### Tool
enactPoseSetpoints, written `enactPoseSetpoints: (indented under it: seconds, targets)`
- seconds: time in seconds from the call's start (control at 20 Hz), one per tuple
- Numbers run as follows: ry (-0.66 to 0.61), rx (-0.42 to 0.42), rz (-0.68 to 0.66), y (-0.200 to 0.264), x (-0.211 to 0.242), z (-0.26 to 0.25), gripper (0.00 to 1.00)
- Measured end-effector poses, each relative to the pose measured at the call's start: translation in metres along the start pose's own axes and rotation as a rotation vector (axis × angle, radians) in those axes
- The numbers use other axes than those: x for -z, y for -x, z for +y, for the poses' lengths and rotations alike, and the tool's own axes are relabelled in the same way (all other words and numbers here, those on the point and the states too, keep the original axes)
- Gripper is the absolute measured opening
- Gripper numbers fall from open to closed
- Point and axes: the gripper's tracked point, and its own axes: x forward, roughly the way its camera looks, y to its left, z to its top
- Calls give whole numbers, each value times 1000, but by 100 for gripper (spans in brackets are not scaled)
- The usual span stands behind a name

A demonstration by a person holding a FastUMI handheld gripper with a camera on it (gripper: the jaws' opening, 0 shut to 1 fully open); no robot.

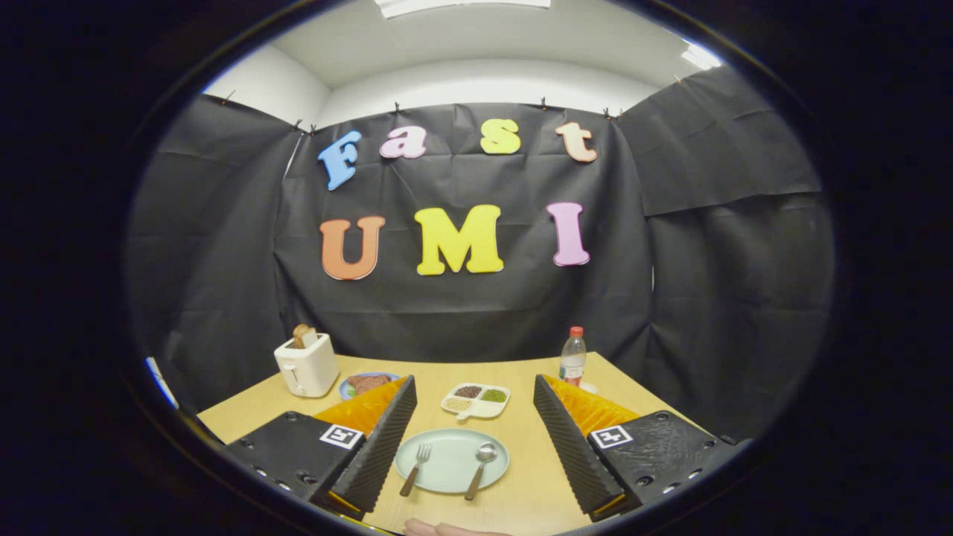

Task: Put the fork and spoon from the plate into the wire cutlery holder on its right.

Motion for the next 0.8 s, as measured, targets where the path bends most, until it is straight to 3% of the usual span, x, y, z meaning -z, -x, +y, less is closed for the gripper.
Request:
enactPoseSetpoints:
  seconds: [0.2, 0.8]
  targets:
    - [16, 1, 77, -26, 28, 4, 95]
    - [-11, 12, 524, -104, 156, 5, 95]
